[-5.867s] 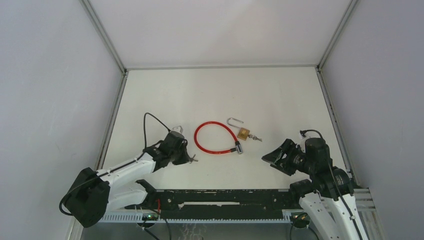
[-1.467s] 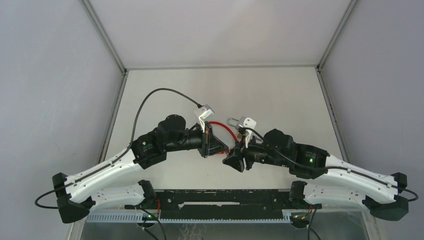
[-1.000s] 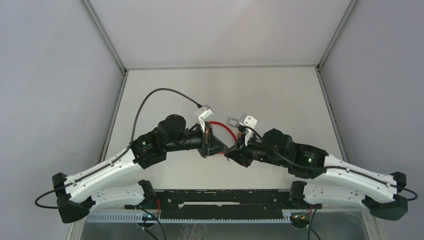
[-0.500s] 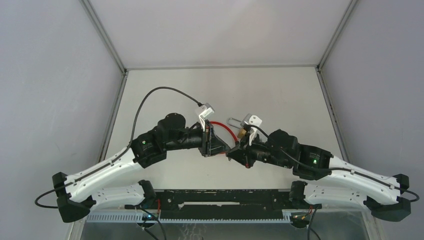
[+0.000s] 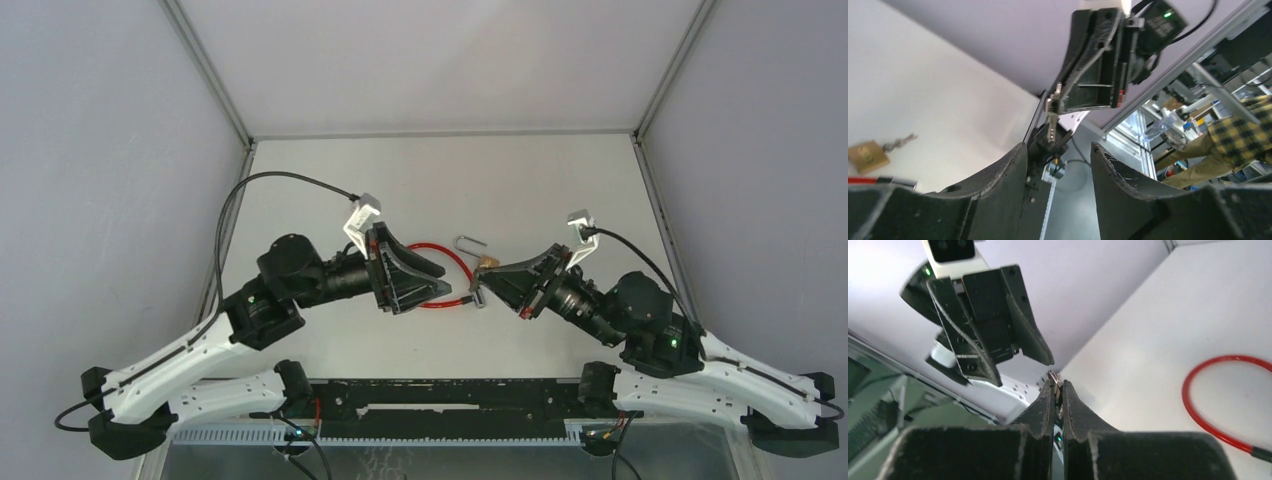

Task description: Unlock with the key

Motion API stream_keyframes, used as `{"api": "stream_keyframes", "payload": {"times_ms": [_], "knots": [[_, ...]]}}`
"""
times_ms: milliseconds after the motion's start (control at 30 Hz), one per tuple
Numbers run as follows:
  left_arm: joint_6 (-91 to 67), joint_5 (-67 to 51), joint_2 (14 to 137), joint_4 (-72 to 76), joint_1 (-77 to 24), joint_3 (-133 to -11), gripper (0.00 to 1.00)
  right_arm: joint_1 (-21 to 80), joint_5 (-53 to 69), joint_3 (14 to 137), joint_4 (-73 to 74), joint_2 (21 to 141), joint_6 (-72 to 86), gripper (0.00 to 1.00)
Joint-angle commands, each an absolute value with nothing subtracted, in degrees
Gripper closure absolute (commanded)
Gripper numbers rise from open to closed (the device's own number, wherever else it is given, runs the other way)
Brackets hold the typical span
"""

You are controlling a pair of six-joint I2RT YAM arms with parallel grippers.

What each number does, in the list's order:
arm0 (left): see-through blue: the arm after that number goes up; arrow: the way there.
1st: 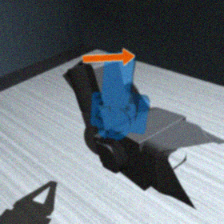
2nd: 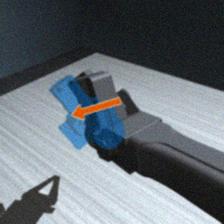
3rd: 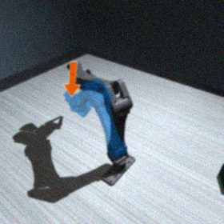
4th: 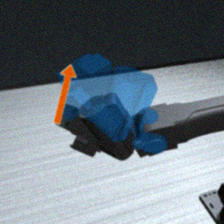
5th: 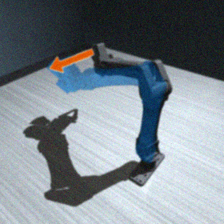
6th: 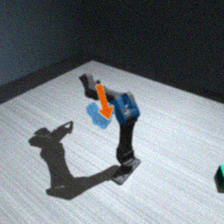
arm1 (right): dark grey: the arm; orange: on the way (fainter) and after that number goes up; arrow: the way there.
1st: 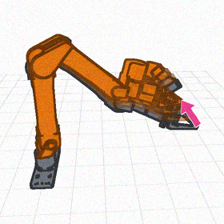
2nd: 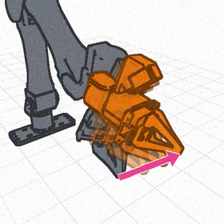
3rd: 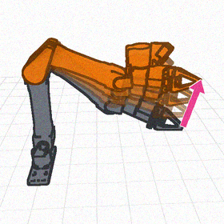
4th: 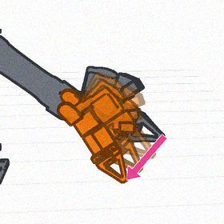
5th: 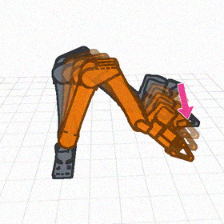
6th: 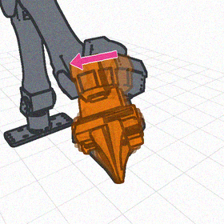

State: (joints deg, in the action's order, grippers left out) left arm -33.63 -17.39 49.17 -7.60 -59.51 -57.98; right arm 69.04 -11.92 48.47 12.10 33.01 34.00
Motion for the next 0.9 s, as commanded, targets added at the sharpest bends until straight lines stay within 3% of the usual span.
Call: {"api": "stream_keyframes", "payload": {"times_ms": [0, 267, 633, 867], "knots": [[-36.7, -19.4, 46.3, 4.2, -59.8, -55.3, 0.46, 69.2, -15.6, 48.5, 1.4, 32.8, 39.3, 1.0], [-35.8, -21.0, 45.6, 8.2, -60.0, -55.7, 0.51, 69.8, -16.4, 48.6, -9.6, 35.7, 45.6, 1.0], [-27.2, -15.2, 46.0, 5.4, -61.1, -57.8, 0.53, 71.5, -18.5, 52.6, -7.3, 41.6, 54.1, 1.0], [-24.1, -13.0, 47.2, 2.1, -61.5, -59.3, 0.71, 71.6, -18.1, 52.6, -7.5, 42.8, 56.3, 1.0]]}}
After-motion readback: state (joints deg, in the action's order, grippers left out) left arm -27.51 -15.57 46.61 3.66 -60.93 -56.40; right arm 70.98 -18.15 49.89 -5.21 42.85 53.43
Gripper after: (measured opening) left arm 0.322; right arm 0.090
